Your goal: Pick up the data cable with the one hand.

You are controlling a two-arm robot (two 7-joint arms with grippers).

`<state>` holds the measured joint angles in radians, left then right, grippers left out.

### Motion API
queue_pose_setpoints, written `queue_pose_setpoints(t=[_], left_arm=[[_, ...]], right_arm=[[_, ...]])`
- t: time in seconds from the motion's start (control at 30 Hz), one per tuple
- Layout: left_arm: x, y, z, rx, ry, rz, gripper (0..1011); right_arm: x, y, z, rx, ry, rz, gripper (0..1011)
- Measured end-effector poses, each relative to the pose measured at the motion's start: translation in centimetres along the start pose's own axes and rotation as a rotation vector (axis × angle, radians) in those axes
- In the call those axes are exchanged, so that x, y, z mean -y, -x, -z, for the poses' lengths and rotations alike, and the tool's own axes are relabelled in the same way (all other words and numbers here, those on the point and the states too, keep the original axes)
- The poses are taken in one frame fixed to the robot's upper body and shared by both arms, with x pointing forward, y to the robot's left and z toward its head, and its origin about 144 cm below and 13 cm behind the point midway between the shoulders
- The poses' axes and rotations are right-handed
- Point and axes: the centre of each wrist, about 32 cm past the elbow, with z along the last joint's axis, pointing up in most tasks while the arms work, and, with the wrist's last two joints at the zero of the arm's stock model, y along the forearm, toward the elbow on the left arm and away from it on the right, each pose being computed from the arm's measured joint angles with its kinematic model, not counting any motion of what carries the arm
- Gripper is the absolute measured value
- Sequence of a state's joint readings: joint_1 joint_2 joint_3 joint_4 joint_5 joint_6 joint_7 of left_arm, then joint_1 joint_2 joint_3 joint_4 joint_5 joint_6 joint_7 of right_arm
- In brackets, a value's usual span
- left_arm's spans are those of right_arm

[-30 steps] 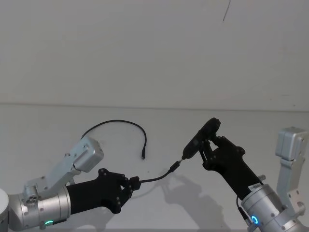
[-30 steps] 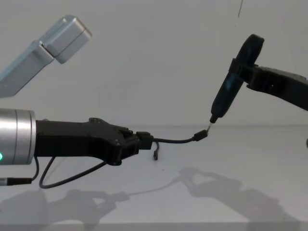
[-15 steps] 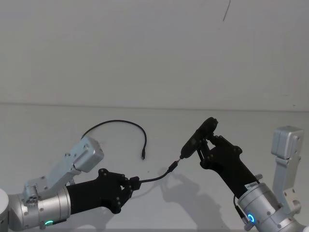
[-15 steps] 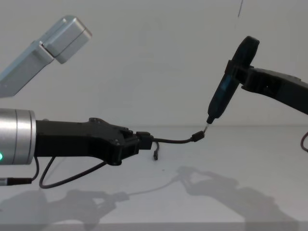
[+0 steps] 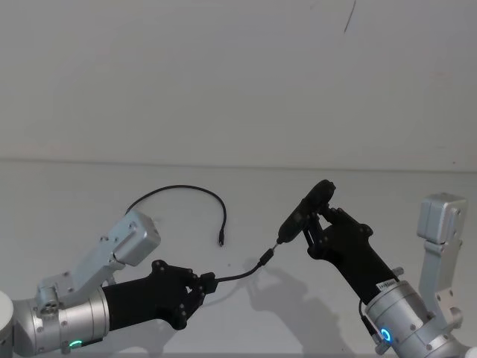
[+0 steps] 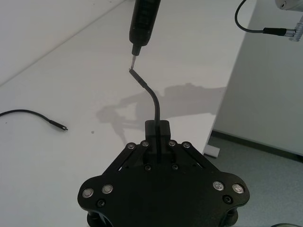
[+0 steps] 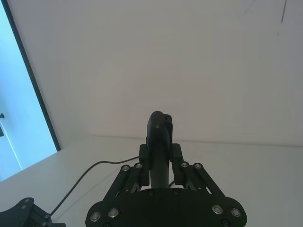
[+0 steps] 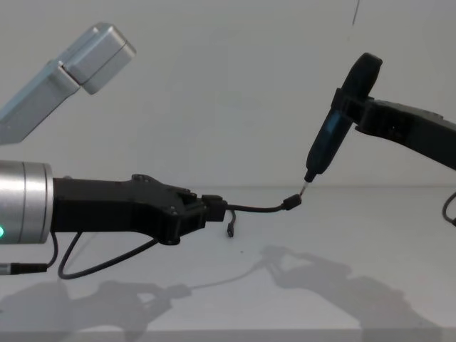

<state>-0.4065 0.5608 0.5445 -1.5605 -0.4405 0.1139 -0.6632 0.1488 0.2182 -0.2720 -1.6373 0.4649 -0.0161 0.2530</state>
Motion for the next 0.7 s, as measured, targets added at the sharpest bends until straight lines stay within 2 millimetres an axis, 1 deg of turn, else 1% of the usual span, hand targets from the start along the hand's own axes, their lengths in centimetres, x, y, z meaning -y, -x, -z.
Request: queue_pose_setpoints(t=[0.7], left_arm=[[0.0,0.0,0.0,0.0,0.0,0.0,41]], right_arm=[[-0.09,0.01,0.02,-0.001,-0.001,0.001,269]])
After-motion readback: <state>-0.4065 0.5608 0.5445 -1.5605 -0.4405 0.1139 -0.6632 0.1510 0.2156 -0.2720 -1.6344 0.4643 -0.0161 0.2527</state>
